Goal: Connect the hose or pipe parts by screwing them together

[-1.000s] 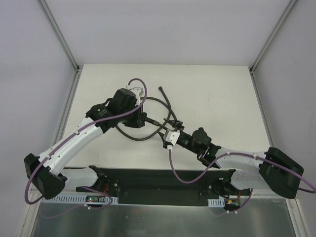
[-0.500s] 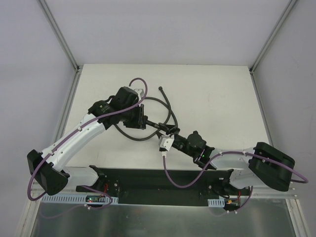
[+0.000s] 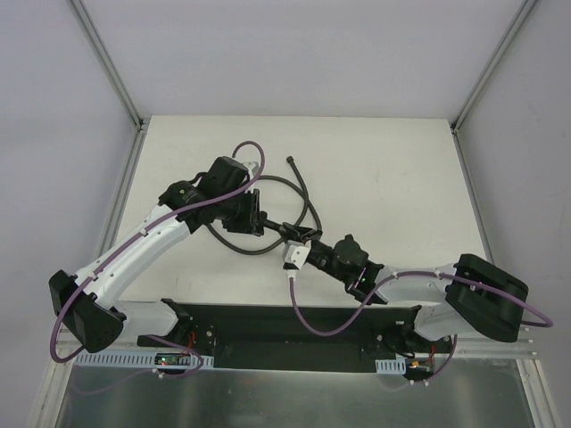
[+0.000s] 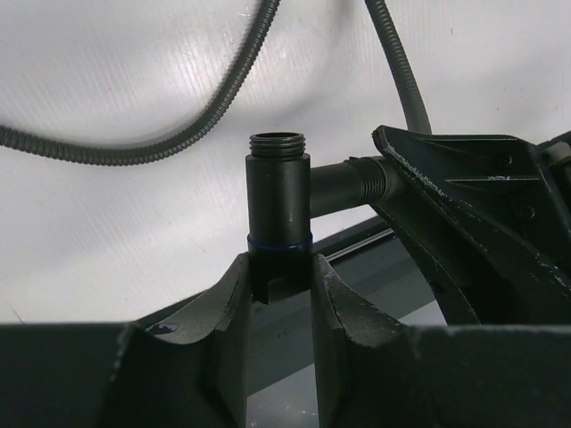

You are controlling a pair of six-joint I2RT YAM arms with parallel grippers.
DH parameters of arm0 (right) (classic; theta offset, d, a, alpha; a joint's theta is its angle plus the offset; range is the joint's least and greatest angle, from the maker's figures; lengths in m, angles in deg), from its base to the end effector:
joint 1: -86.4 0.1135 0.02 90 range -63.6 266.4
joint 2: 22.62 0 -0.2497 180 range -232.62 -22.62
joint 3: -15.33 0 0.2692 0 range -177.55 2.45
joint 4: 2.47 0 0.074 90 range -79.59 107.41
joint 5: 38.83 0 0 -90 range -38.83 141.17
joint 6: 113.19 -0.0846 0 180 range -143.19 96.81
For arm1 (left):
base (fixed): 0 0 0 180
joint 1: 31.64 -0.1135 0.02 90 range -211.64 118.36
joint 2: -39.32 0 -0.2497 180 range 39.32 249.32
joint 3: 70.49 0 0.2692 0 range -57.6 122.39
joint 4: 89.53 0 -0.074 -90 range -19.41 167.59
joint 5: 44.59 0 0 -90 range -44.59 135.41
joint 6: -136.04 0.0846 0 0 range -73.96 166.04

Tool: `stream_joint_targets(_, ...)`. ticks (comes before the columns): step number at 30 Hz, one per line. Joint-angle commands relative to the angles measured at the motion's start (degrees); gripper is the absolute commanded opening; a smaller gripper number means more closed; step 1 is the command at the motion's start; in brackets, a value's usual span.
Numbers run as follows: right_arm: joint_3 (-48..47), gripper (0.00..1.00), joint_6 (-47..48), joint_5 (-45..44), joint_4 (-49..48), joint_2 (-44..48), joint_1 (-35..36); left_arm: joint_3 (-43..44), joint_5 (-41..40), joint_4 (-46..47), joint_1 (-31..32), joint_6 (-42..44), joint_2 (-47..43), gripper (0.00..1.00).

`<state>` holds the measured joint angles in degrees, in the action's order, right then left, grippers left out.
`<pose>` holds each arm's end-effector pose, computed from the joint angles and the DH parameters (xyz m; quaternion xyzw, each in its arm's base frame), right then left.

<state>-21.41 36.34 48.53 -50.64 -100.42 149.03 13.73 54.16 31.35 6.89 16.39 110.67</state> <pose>0.1540 0.2891 0.2004 -0.5709 0.3351 0.0050 0.7495 0.2357 -0.2042 0.2962 0.1000 0.9203 -0.2668 0.2680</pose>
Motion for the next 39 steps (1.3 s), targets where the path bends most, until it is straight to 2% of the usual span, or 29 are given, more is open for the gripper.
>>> stream_joint_targets(1, -5.6, 0.01, -7.1, 1.3, 1.3, 0.9, 0.7, -0.8, 4.2, 6.5, -0.2, 0.6, -1.1, 0.00)
stream_joint_targets(4, -6.9, 0.01, -16.7, 5.5, 3.1, 1.8, -1.3, -6.4, 8.6, 17.0, -0.1, 4.5, -4.7, 0.00)
stream_joint_targets(5, -7.1, 0.01, -21.9, 8.6, 3.5, 2.1, -2.0, -10.6, 9.0, 19.9, -0.1, 5.6, -6.1, 0.00)
stream_joint_targets(6, -7.2, 0.01, -24.0, 10.4, 3.6, 2.9, -2.8, -13.0, 9.3, 27.0, -0.2, 6.9, -9.4, 0.00)
stream_joint_targets(9, -7.3, 0.01, -32.8, 18.3, 3.6, 3.9, -6.9, -23.1, 10.1, 37.9, -0.2, 11.9, -16.4, 0.00)
stream_joint_targets(10, -7.4, 0.01, -34.6, 19.9, 3.5, 3.9, -8.8, -25.3, 10.4, 44.6, -0.2, 14.7, -17.8, 0.00)
stream_joint_targets(13, -7.7, 0.01, -41.2, 26.5, 1.1, 3.2, -12.3, -31.8, 15.9, 54.0, -0.2, 19.4, -21.2, 0.00)
stream_joint_targets(18, -7.8, 0.01, -52.9, 37.2, -8.0, 0.0, -16.7, -35.6, 23.6, 59.4, -0.2, 24.7, -20.4, 0.00)
stream_joint_targets(22, -8.1, 0.01, -66.6, 43.4, -20.2, -3.8, -19.6, -39.4, 28.2, 63.8, -0.2, 31.7, -20.5, 0.00)
stream_joint_targets(27, -8.4, 0.01, -69.5, 48.2, -21.4, -4.2, -20.6, -42.9, 28.1, 68.7, -0.1, 40.3, -20.9, 0.00)
stream_joint_targets(31, -7.8, 0.01, -70.0, 50.0, -21.3, -3.9, -21.4, -42.0, 24.3, 67.7, -0.1, 42.8, -19.3, 0.00)
stream_joint_targets(32, -7.3, 0.01, -69.6, 50.2, -21.2, -3.5, -21.6, -41.0, 23.9, 66.7, -0.1, 42.9, -18.4, 0.03)
stream_joint_targets(33, -6.8, 0.01, -69.1, 50.1, -21.3, -3.3, -21.7, -40.1, 23.6, 65.0, -0.2, 42.1, -18.1, 0.18)
stream_joint_targets(36, -5.7, 0.01, -67.0, 49.6, -20.7, -2.4, -22.3, -37.4, 21.9, 63.5, -0.2, 38.5, -18.3, 0.45)
stream_joint_targets(38, -5.1, 0.01, -65.0, 48.5, -18.6, -1.6, -22.7, -37.1, 20.1, 62.9, -0.1, 36.9, -19.8, 0.55)
stream_joint_targets(39, -4.7, 0.01, -63.0, 48.3, -16.9, -1.3, -22.9, -37.1, 19.3, 62.8, -0.2, 35.2, -20.5, 0.63)
